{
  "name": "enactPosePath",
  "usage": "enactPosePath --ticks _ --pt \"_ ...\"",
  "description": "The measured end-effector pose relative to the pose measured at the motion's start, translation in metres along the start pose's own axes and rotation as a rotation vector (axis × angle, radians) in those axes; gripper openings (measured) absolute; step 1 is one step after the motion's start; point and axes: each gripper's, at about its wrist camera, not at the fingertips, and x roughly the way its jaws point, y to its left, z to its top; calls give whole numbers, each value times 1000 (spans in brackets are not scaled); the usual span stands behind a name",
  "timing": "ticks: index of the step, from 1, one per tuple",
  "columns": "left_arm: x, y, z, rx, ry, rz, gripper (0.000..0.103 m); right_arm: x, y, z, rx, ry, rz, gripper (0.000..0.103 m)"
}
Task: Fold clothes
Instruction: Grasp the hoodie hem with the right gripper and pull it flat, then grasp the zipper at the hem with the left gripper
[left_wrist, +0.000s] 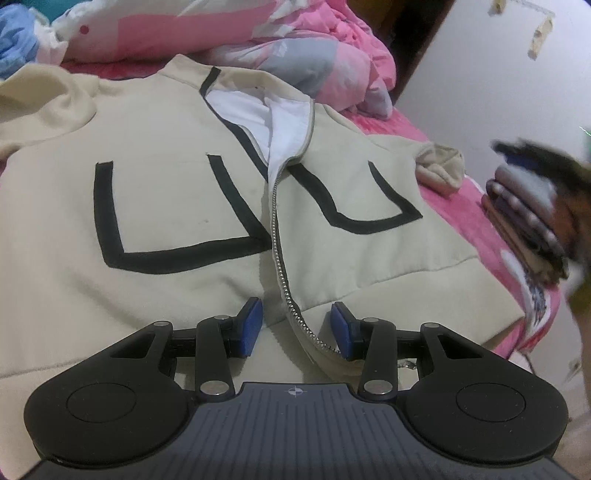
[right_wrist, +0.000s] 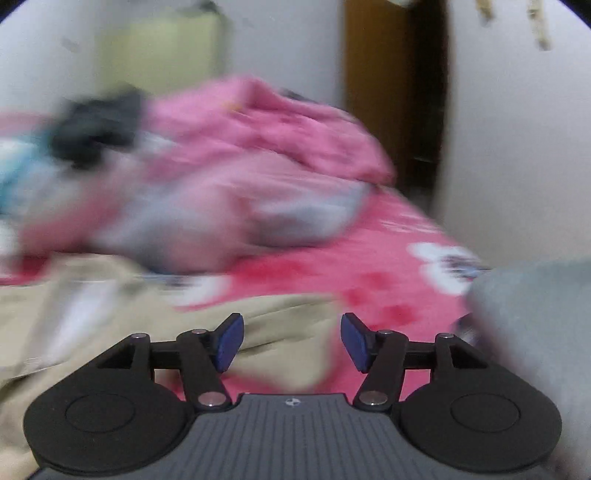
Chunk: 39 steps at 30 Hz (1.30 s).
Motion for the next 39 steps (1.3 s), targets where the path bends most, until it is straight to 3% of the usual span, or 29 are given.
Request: enactPosePath --ticks 4,8,12,14,17,19,23,27,31,35,36,39 --pt "-1 2 1 -45 -9 -7 41 -74 47 -73 -133 6 199 59" --pt "-2 4 0 -92 -23 -17 35 -119 85 -134 -210 64 284 53" --pt "-2 1 0 -112 -29 -20 33 -124 114 -158 -319 105 229 45" --pt "-2 1 -1 -128 -33 -19 32 -114 126 -163 -378 113 175 35" --pt "0 1 -3 -148 -41 5 20 -95 130 -166 -355 105 129 11" --pt "-2 1 -4 -168 -48 14 8 -90 127 -166 -297 77 94 3" --pt "-13 -4 -6 -172 -72 -10 5 -111 117 -165 -182 4 71 2" --pt "-5 -10 -11 -145 -41 -4 5 -102 95 -179 -25 75 79 2" --pt "-8 -11 -11 -135 -47 -9 5 -110 87 -175 36 32 92 2" --pt "-1 -8 -14 -127 -43 -16 6 -94 72 -187 102 101 115 5" --pt "-2 -7 -15 -121 -50 -20 7 -96 69 -190 119 88 127 7" --pt "-5 -6 -17 -103 -66 -29 9 -103 60 -189 156 80 141 27"
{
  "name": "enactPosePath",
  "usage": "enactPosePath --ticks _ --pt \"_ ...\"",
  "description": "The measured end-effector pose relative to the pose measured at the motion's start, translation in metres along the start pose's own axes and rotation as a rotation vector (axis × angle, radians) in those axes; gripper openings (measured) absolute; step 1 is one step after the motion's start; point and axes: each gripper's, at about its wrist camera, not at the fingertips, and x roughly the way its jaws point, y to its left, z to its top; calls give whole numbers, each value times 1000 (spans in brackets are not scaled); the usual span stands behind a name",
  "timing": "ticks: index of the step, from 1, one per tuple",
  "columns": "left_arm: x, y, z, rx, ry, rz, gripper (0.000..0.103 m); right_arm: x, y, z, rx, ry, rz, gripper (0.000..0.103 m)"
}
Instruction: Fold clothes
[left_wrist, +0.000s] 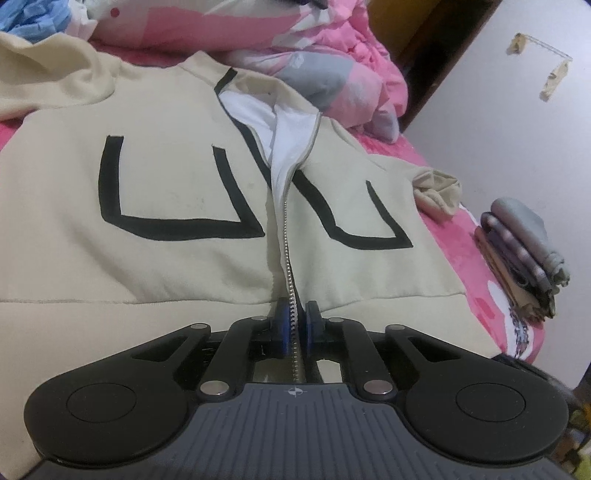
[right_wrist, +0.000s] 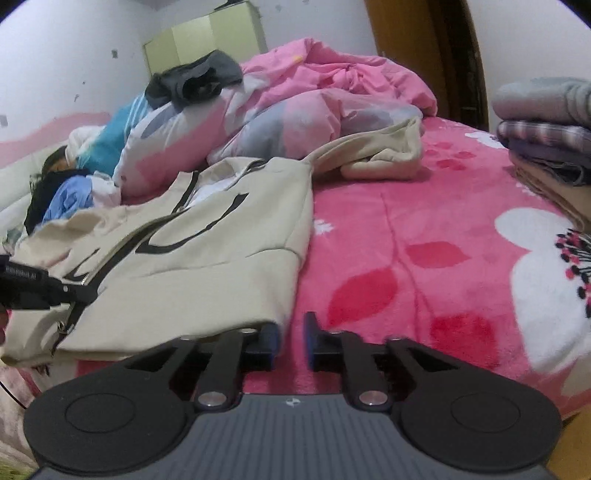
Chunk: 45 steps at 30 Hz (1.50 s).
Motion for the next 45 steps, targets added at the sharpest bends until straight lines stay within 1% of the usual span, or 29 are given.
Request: enactPosePath --ticks 1,2,3,4,6,8,10,13,14,16,17,20,23,25,27,28,31,33,34,35,38,39,40,41,42,43,45 --pt "-1 0 0 6 -4 -4 10 -3 -4 1 8 1 4 35" --pt "-3 0 0 12 -7 -8 12 -7 -8 2 17 4 8 37" --pt "-6 0 2 22 -11 -7 17 -10 -12 3 26 11 14 39" --pt "-10 0 4 35 -28 3 26 -13 -14 5 33 16 16 41" --pt "-22 0 8 65 -79 24 32 -20 -16 9 34 22 19 42" --pt "-31 2 14 89 -114 29 32 -25 -16 16 20 32 18 43" --pt "-34 5 22 105 -121 16 33 -31 -21 25 15 32 -11 43" --pt "-25 6 36 136 -98 -13 33 -38 -42 44 101 25 -55 44" --pt "-20 5 40 154 -89 -18 33 -38 -49 52 144 15 -54 44" --pt "-6 2 47 199 -71 -21 33 -31 -57 72 213 -5 -28 44" --pt "2 0 51 221 -62 -21 33 -23 -55 84 225 -11 -4 44" --pt "21 -1 58 264 -51 -27 33 18 -38 123 244 -6 96 44" --pt "38 7 62 266 -44 -37 33 84 -9 165 258 41 203 44" --pt "48 16 64 245 -30 -57 33 139 11 187 276 89 247 44" --pt "56 26 64 224 -15 -84 33 196 28 204 275 136 252 44" --pt "59 31 63 214 -11 -101 33 223 33 211 270 153 240 44" --pt "63 41 59 197 -26 -149 32 302 45 233 271 205 152 44" --pt "64 45 56 192 -39 -176 32 346 45 244 296 236 92 44" --pt "64 46 55 193 -44 -184 32 362 43 247 321 254 84 44" --pt "64 46 54 195 -49 -191 32 377 41 250 345 267 80 44" --pt "63 49 53 180 -51 -211 32 402 35 251 419 271 95 43" --pt "62 50 53 175 -52 -217 32 409 33 252 445 269 110 36" --pt "62 50 52 169 -52 -224 32 410 33 253 473 256 149 28" --pt "61 50 52 168 -53 -225 32 408 33 253 496 233 193 23" --pt "60 50 51 169 -54 -225 32 406 35 253 498 204 236 17" --pt "59 49 50 171 -56 -223 32 403 39 254 475 175 254 14" --pt "57 48 48 174 -59 -220 32 394 51 257 403 115 237 10"
